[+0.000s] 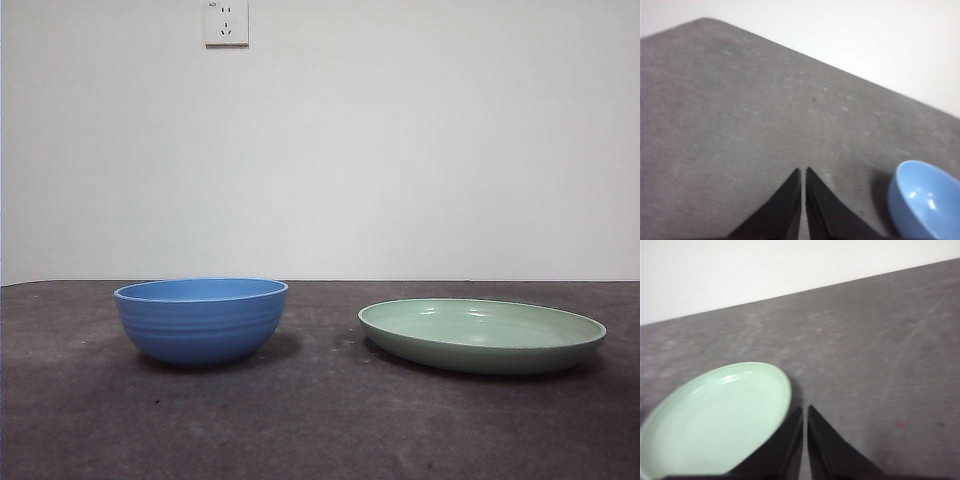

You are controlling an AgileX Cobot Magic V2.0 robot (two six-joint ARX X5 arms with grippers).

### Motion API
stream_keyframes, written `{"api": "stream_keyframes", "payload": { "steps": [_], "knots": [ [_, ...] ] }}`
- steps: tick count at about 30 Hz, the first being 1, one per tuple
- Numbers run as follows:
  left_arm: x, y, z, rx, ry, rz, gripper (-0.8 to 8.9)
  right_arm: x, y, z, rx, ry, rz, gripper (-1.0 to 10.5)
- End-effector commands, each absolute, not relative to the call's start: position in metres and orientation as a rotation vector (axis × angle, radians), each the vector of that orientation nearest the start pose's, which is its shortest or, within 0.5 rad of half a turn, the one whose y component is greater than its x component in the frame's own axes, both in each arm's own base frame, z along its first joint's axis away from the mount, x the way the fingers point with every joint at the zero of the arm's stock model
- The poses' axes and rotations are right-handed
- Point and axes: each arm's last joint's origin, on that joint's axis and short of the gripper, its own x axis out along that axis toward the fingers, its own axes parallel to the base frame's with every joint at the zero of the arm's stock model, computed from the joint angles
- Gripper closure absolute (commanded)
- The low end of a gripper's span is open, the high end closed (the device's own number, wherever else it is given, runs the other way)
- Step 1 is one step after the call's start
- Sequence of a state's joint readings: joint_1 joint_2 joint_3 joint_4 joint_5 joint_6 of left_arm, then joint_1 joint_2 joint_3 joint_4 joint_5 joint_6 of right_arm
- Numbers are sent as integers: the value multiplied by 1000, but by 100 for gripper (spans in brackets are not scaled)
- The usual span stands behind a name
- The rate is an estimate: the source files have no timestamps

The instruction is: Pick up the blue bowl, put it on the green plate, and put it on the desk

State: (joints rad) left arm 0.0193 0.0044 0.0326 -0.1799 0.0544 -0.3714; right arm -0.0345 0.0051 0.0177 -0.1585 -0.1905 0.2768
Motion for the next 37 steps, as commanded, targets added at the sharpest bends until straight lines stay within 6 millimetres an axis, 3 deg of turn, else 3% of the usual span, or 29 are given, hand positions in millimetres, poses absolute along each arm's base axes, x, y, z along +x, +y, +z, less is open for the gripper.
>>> {"api": "stream_keyframes", "payload": {
  "steps": [1,8,19,28,37],
  "knots": [
    [94,-1,156,-454,177,-31,798,95,3,155,365,163,148,939],
    [88,-2,185,-492,137,-71,798,90,3,182,385,86,158,939],
    [79,-3,256,-391,126,-128,798,69,3,256,331,-42,177,939],
    [100,-7,302,-254,354,-279,798,83,6,302,203,224,251,939],
    [126,-19,321,-207,585,-546,798,113,11,334,183,464,475,939]
  ]
}}
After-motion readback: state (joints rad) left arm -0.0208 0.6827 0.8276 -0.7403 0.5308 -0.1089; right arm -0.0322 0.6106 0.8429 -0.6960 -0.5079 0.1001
